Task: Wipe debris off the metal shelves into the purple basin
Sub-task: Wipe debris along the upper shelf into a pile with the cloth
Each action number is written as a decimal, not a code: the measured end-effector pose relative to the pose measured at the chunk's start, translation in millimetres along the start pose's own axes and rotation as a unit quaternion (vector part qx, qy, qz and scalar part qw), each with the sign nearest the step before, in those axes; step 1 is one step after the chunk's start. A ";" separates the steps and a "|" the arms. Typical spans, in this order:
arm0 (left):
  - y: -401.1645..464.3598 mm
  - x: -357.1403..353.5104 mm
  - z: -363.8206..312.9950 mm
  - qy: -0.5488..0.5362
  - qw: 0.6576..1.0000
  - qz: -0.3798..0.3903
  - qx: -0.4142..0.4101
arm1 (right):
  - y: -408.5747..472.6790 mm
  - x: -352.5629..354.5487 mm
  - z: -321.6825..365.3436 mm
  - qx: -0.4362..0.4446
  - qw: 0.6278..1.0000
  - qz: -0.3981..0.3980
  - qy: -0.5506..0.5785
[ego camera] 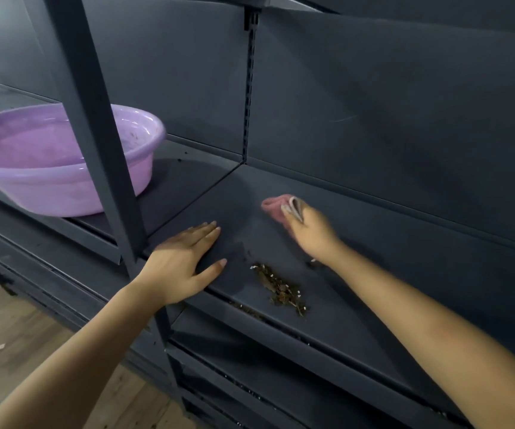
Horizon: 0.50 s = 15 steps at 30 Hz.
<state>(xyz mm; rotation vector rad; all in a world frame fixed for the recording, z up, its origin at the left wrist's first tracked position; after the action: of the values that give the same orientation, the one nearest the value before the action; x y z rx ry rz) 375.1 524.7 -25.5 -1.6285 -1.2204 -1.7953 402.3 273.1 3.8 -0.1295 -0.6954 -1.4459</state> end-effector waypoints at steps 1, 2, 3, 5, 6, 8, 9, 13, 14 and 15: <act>4.1 0.4 1.4 -0.014 1.000 0.009 0.002 | 2.6 15.3 -6.8 -0.023 0.997 -0.058 -0.046; 7.8 -0.4 2.6 -0.031 0.999 0.031 0.010 | 5.2 31.1 -14.7 -0.048 0.987 -0.107 -0.106; 10.8 -1.3 3.1 -0.038 0.998 0.055 0.020 | 7.3 44.5 -24.0 -0.085 0.973 -0.139 -0.163; 15.2 -3.1 3.4 -0.028 0.996 0.085 0.024 | 8.4 62.5 -39.3 -0.178 0.942 -0.155 -0.239; 16.2 -3.4 3.3 -0.019 0.995 0.091 0.022 | 9.1 67.0 -46.1 -0.212 0.928 -0.150 -0.269; 16.4 -2.9 3.7 -0.007 0.995 0.093 0.016 | 12.8 71.2 -56.7 -0.242 0.915 -0.141 -0.291; 16.0 -2.6 3.8 -0.005 0.995 0.095 0.016 | 17.0 71.6 -59.7 -0.248 0.914 -0.140 -0.289; 15.7 -2.5 3.9 -0.008 0.995 0.099 0.013 | 41.9 66.4 -64.2 -0.257 0.924 -0.125 -0.254; 15.7 -2.5 4.3 -0.011 0.995 0.096 0.013 | 47.8 64.0 -63.4 -0.255 0.925 -0.117 -0.254; 15.6 -2.5 4.5 -0.013 0.995 0.095 0.013 | 53.3 61.8 -62.4 -0.254 0.926 -0.110 -0.259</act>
<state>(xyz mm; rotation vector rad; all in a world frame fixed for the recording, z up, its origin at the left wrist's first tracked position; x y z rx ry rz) 390.5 519.5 -23.2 -1.6975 -1.0548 -1.6401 472.3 197.9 2.5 -0.8864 -0.7570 -1.8085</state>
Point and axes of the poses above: each hand's wrist, its own y-axis towards the middle knuckle, its own x-axis out of the back of the hand, z = x × y, the point moved 1 cm from there along y, towards the middle knuckle, and after that the axes turned 5 degrees about y, right-handed, at the moved point
